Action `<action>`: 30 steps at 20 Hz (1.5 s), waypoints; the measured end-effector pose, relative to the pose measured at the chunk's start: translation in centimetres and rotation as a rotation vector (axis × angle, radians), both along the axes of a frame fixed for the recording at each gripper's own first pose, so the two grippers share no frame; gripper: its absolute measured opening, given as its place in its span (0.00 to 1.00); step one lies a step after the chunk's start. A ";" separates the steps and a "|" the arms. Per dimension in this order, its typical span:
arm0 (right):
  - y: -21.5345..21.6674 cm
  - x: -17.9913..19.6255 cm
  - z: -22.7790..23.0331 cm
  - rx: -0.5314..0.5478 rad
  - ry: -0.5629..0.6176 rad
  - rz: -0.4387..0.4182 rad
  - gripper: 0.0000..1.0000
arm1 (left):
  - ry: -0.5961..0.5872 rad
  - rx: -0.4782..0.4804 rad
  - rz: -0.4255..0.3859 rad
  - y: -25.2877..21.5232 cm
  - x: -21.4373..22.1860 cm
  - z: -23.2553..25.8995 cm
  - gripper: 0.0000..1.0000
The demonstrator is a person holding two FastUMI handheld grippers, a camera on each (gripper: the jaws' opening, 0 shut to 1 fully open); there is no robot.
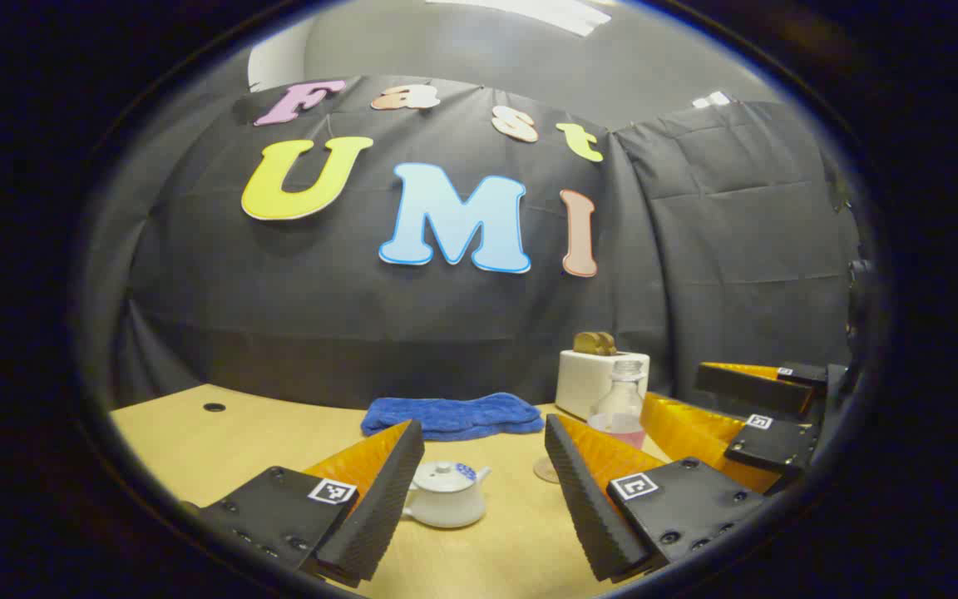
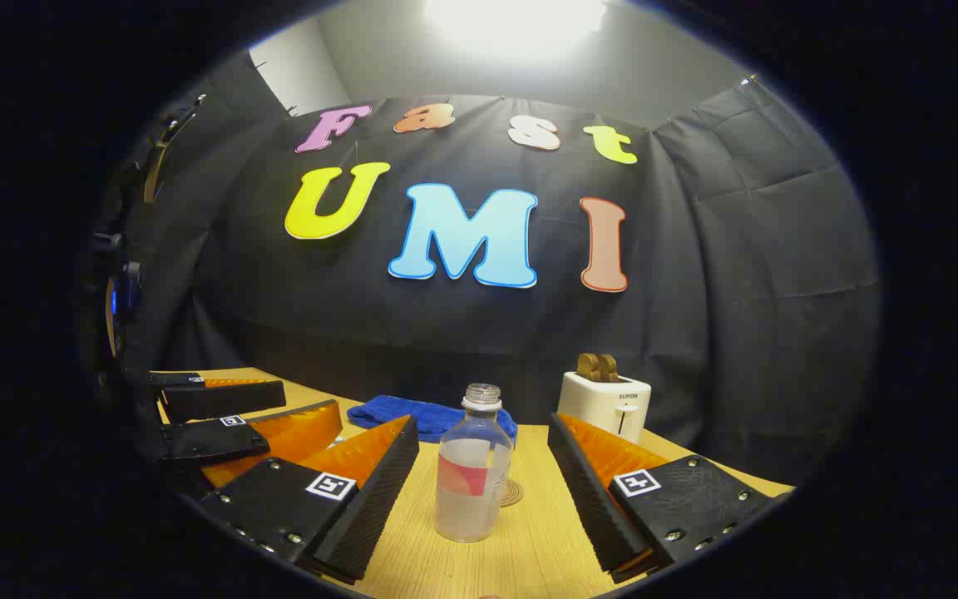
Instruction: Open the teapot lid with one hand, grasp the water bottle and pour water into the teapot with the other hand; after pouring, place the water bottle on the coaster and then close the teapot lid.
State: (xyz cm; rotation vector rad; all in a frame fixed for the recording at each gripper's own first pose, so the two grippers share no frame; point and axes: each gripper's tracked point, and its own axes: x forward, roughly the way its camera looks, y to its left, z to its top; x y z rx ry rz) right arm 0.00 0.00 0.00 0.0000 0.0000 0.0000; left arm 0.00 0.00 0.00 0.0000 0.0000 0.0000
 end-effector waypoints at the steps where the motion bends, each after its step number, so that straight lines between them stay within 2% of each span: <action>1: 0.1 -0.3 0.3 -0.002 -0.017 0.004 0.97 | -0.005 -0.013 0.008 0.5 0.2 0.1 0.98; 5: -0.1 -1.1 0.3 -0.008 -0.069 -0.009 0.96 | -0.009 -0.044 0.026 1.2 -0.2 0.0 0.95; 10: 0.2 -0.4 -2.6 0.032 0.050 0.011 0.97 | 0.027 -0.054 0.032 1.3 -0.3 -1.1 0.95; 15: -0.1 -0.1 -3.1 0.020 0.065 -0.002 0.97 | 0.059 -0.044 0.034 1.3 0.1 -2.4 0.95; 19: 0.7 -0.1 -3.4 0.009 0.072 0.021 0.97 | 0.080 -0.029 0.033 1.2 0.3 -2.9 0.95; 25: -0.2 -0.8 -1.7 0.026 0.092 0.032 0.97 | 0.171 0.028 0.038 0.7 -0.6 -4.7 0.95; 30: -1.6 -1.2 1.1 0.006 0.124 0.037 0.97 | 0.131 0.129 0.065 0.5 -1.7 -0.6 0.95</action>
